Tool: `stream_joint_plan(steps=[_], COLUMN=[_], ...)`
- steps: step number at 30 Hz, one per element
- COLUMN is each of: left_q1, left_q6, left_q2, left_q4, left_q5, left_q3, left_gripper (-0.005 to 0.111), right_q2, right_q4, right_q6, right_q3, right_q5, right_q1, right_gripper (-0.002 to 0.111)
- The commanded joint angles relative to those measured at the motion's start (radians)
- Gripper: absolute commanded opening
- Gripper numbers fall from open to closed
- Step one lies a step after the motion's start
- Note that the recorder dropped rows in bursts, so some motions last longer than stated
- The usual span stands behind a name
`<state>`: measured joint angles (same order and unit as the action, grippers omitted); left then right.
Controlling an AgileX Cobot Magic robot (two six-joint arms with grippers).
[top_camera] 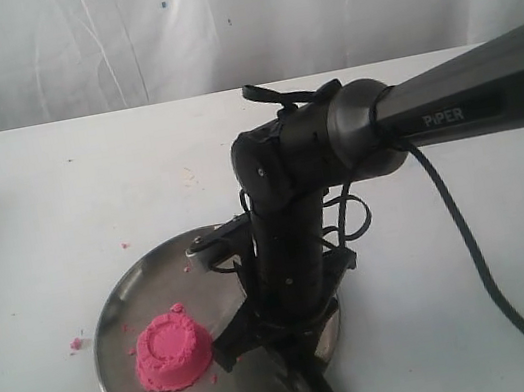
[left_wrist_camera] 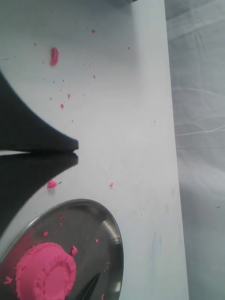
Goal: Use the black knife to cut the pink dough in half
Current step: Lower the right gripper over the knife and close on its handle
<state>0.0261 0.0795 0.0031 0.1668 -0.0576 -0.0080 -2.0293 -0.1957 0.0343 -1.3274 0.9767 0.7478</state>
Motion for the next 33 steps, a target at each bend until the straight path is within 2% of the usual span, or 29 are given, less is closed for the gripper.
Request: stream_joint_plan(steps=[1, 6, 17, 23, 33], left_q1=[0.006, 0.006, 0.006, 0.006, 0.006], left_q6=[-0.006, -0.006, -0.006, -0.006, -0.006], left_q2=[-0.003, -0.003, -0.003, -0.003, -0.003], left_q4=[0.012, 0.012, 0.012, 0.012, 0.012], left_q5=[-0.006, -0.006, -0.006, -0.006, -0.006], left_q3=[-0.006, -0.006, -0.006, -0.006, -0.006], left_gripper=[0.000, 0.000, 0.000, 0.000, 0.000], right_q2=[0.004, 0.022, 0.047, 0.044, 0.031], right_q4=[0.017, 0.021, 0.016, 0.016, 0.016], right_q6=[0.006, 0.006, 0.006, 0.016, 0.033], right_q3=[-0.003, -0.003, 0.003, 0.003, 0.003], right_q5=[-0.006, -0.006, 0.131, 0.149, 0.125], right_q1=[0.002, 0.002, 0.002, 0.002, 0.002], right_gripper=[0.018, 0.009, 0.009, 0.010, 0.032])
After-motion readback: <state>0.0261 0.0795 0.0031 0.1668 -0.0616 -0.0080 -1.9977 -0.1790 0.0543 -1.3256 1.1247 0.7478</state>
